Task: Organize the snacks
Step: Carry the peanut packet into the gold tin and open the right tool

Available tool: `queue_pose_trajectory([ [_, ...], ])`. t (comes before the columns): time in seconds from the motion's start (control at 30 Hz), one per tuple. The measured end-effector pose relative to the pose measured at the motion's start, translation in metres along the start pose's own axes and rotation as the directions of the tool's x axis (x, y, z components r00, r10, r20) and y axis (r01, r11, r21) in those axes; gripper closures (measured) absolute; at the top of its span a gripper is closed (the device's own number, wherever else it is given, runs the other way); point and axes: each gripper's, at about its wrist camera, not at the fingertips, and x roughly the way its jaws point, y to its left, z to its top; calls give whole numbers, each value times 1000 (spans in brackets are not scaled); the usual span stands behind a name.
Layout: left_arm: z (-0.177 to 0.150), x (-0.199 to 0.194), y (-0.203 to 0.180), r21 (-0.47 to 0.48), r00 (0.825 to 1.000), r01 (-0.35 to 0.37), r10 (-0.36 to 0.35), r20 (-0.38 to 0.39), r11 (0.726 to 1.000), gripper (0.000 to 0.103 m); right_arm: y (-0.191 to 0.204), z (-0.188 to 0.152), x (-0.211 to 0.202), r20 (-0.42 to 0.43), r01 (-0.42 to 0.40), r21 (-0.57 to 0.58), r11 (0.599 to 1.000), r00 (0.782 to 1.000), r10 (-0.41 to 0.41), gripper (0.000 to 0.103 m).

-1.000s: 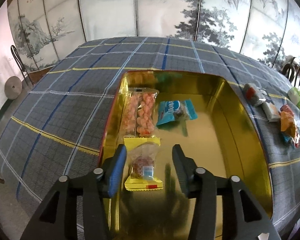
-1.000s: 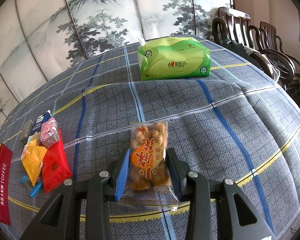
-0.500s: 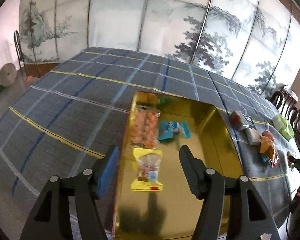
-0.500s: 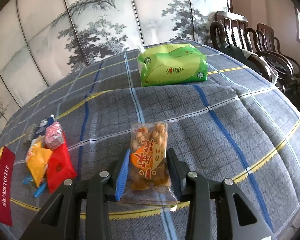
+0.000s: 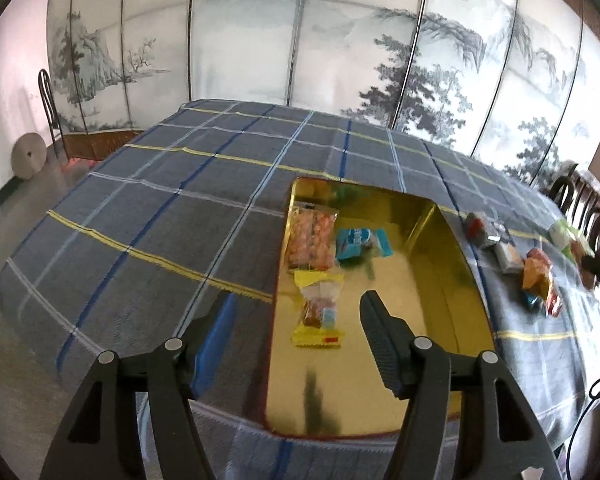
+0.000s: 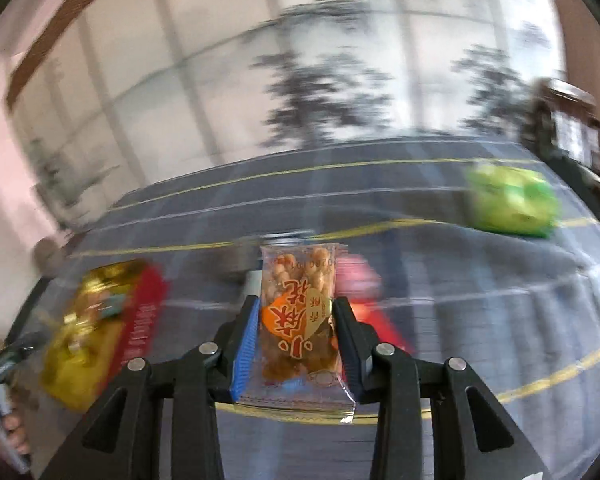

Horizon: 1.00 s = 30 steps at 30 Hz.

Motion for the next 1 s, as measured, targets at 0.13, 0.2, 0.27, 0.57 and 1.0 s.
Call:
queue_pose_trajectory([
  [0.13,-2,-5,1,5,1000,-8,8,2,1000,40,64,4,15,-62,-185,-57,981,981,182,65],
  [0.2,-3,-8,1,6,1000,-6,6,1,1000,39,90,4,27,-111,-253,-76,964,963,244,65],
  [0.27,-4,-9,1,12,1000,-10,10,2,1000,39,116,3,38,-151,-292,-95,952,949,276,65],
  [0.57,-7,-14,-1,55,1000,-11,11,0,998,37,184,5,106,-310,-337,-170,926,910,275,65],
  [1.0,-9,-3,3,61,1000,-2,3,-24,998,36,212,5,166,-364,-276,-219,936,913,184,65],
])
